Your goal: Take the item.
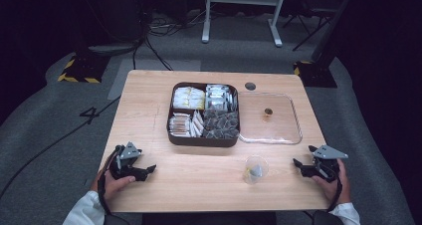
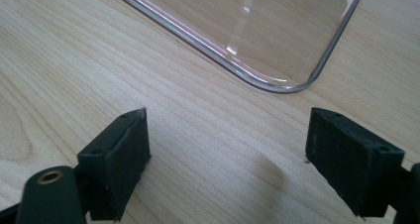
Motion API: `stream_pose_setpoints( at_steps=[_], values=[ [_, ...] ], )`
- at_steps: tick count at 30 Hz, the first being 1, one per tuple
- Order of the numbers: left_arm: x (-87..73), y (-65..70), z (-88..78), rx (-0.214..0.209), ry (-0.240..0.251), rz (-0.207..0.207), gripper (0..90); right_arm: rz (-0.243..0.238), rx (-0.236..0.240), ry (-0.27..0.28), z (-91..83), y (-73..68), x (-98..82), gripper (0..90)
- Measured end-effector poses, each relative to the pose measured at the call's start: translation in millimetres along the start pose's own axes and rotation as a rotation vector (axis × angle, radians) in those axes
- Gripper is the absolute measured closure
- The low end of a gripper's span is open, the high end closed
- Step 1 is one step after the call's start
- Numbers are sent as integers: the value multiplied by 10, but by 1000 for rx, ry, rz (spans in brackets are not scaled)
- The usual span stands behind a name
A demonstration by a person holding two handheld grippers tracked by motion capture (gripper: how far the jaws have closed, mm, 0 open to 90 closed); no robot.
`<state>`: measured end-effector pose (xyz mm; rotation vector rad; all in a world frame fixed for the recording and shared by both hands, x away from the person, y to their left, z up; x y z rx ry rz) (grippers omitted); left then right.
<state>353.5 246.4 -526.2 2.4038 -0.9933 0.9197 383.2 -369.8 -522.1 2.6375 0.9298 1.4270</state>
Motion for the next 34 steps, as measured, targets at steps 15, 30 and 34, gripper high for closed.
stream_pose_setpoints(
  at_steps=[15,30,34],
  values=[
    [1,1,2,-1,-1,2,171,-4,3,1,-2,-3,0,175],
    [1,3,3,1,-2,2,169,-7,5,3,-4,-10,0,175],
    [1,3,3,3,-2,3,169,-11,5,5,-5,-11,0,175]
  ],
)
Point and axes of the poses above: each handheld gripper's, and its own axes: z roughly forward along the jaws, x roughly out of its top, y roughly to its right, the point moved 3 cm from there along z, roughly forward along the jaws, and after that the axes turned 6 degrees about -x, right-handed, at the moved point
